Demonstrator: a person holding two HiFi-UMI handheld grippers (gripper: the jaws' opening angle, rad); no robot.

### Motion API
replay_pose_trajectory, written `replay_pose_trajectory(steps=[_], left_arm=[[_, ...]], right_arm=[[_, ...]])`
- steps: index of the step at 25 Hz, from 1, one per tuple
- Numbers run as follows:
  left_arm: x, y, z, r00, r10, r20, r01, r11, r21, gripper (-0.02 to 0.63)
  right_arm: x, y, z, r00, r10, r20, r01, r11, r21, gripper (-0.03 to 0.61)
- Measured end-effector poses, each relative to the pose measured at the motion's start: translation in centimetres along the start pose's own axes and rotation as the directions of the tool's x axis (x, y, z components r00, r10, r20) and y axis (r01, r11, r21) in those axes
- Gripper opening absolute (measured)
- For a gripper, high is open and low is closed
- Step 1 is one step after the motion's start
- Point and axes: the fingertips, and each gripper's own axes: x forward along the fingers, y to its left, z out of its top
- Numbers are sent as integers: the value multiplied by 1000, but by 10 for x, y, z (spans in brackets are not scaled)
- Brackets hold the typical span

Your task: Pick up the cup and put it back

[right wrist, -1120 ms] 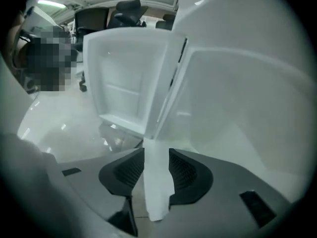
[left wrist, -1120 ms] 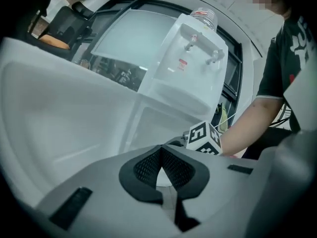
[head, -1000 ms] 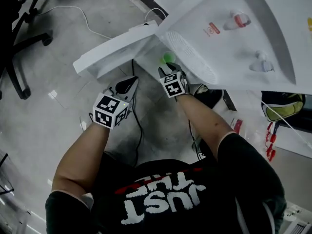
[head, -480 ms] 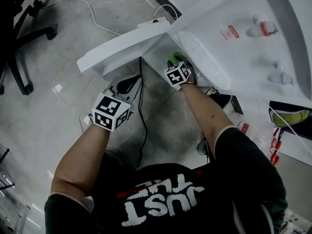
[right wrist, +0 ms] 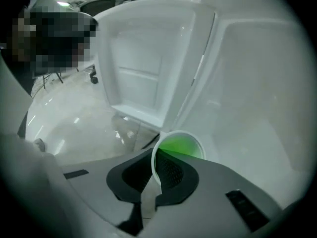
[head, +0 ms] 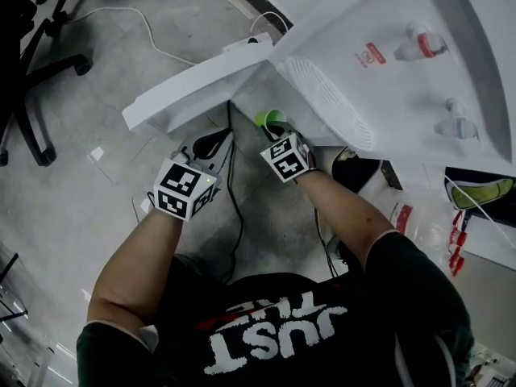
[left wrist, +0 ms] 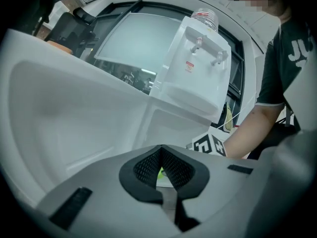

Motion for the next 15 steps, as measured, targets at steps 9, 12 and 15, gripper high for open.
replay_pose_trajectory(steps=[9,12,15], left_arm=[[10,-39,24,1000,28,11,-28,999,35,0],[6,-63,46,998,67,20,-68,996,53,0],[-12,-88,63,990,141,3,-141,990,27,0]], right_arm=[[-49,25,8,992,100,76,-95,993,-62,37],[-81,31,15,985,153,81,-145,985,-97,38],[-132,51,20,971,233,58,-224,966,-131,37]])
